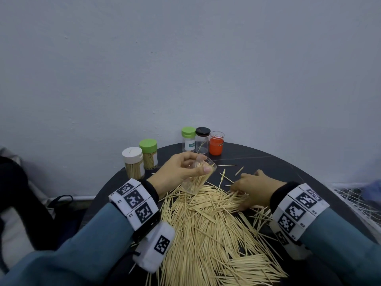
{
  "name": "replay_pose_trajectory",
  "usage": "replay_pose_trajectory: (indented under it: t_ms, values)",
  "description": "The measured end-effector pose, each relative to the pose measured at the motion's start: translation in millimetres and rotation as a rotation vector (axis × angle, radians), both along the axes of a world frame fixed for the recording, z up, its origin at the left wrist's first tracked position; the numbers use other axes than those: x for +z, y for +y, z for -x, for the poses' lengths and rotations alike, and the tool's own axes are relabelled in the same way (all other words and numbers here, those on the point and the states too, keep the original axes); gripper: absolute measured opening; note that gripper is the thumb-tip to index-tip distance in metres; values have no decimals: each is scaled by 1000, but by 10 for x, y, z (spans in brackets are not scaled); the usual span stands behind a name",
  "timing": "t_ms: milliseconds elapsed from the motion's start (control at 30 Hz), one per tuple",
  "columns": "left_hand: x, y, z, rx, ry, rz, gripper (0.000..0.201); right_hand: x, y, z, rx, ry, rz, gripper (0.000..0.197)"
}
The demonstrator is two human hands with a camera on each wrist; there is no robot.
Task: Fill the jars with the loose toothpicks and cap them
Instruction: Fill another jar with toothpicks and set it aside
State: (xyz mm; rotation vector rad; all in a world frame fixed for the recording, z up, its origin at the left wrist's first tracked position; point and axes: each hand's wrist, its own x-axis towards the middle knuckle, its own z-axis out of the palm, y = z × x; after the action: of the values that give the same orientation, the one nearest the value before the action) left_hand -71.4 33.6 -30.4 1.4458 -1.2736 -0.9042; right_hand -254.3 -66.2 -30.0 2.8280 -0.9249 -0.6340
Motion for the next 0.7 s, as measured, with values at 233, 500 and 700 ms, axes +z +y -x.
replay_pose_trajectory:
  t_ms: [233,500,700]
  values:
    - [21,18,6,-4,-10,5,56,70,141,-46,57,-2,56,46]
    - [22,13,-3,9,1,1,53,47,107,-61,19,-79,-136,36]
    - [16,11,-5,10,-1,-1,51,45,100,-39,-60,-181,-250,29]
